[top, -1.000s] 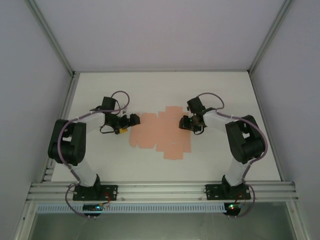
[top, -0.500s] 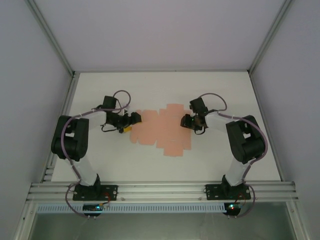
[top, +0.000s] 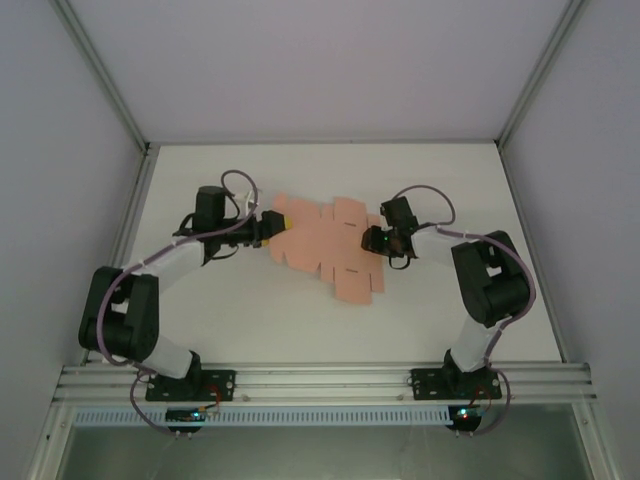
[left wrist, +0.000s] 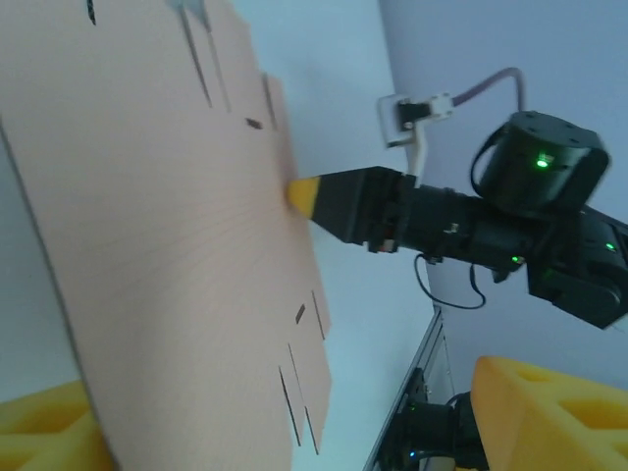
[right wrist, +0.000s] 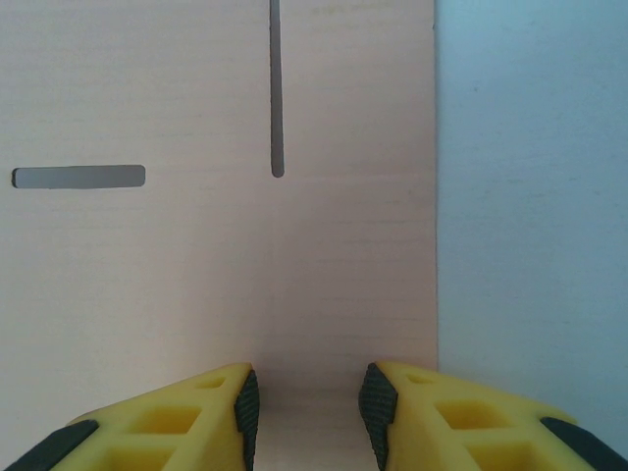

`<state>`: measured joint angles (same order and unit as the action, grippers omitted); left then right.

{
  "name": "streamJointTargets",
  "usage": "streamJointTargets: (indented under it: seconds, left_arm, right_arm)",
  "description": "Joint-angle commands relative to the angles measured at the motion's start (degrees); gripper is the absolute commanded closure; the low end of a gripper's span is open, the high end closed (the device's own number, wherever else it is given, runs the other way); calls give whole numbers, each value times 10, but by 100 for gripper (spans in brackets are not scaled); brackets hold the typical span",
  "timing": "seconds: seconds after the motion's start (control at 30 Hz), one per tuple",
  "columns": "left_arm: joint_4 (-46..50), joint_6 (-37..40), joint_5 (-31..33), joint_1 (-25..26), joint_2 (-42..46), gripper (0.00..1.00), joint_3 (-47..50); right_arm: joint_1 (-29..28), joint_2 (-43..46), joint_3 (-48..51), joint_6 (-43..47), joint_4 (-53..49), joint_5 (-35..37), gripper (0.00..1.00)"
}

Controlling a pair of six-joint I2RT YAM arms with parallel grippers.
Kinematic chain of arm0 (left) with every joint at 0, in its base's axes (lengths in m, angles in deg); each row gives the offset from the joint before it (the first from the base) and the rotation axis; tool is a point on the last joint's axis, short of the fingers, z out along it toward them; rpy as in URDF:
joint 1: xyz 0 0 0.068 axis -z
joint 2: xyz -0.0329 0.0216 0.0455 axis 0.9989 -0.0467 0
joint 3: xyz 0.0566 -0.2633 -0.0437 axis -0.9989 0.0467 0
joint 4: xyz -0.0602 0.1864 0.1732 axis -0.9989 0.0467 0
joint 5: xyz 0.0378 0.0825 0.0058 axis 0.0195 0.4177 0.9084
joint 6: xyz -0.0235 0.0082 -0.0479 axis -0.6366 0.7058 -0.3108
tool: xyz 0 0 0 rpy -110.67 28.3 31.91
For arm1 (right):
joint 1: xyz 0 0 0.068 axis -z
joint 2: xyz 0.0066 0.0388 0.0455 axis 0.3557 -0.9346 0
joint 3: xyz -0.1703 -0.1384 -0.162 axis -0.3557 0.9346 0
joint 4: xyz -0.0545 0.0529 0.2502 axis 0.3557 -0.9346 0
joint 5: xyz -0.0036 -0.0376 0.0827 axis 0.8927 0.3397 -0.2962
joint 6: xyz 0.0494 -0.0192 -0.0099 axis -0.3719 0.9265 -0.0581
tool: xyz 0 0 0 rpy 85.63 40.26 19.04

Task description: Assemble paper box

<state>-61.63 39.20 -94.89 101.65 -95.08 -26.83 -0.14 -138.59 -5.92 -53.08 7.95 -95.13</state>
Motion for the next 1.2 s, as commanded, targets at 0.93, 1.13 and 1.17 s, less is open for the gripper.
streamJointTargets:
  seconds: [0.93,1.13,1.17]
  left_arm:
    - [-249,-156,-35,-35,127,100,15]
    - [-274,-184,-47,-36,161,100,21]
    - [-282,-189,-48,-37,165,100,23]
  right_arm:
    - [184,314,66,11,42,-379,1]
    - [196,297,19,-21,108,-463,9]
    - [194,289,11,-25,109,-475,12]
